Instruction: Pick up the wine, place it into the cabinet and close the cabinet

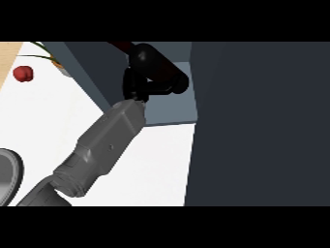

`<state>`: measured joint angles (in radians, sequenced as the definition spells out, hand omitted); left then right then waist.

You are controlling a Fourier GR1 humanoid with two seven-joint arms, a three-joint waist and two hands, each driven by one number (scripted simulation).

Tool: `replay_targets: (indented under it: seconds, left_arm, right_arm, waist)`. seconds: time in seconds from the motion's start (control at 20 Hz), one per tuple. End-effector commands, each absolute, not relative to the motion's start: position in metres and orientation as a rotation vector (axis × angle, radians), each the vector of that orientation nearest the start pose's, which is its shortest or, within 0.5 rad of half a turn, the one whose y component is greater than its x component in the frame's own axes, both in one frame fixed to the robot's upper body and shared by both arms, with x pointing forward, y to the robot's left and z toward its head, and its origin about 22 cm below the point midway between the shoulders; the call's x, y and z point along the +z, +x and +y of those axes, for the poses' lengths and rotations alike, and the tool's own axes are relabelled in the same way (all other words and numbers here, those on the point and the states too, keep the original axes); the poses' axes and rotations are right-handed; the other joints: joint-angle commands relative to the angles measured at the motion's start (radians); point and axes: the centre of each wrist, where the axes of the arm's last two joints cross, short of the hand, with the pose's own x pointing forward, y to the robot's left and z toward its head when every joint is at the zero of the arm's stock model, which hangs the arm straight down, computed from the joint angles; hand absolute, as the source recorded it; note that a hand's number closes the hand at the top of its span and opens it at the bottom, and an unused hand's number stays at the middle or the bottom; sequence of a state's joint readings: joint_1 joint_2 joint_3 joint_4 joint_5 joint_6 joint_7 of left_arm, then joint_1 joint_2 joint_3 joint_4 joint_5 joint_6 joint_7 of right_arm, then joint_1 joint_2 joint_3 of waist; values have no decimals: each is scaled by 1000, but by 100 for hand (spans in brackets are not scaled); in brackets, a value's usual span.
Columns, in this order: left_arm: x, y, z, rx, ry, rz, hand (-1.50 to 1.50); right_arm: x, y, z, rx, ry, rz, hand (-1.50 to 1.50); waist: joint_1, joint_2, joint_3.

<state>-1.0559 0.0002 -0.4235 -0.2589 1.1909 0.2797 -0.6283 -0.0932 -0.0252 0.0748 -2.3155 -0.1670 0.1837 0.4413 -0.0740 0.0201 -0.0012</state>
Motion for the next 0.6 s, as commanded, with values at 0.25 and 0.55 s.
replay_targets:
  seconds: [0.25,0.55]
  left_arm:
    - [2,406,89,443,-196,-1554,150]
    - [-7,396,85,426,-183,-1554,150]
  right_arm:
    - [181,190,-212,321,367,-1950,-150]
    - [179,190,-206,314,365,-1954,-150]
  waist:
    - [-38,9,0]
    - [-45,8,0]
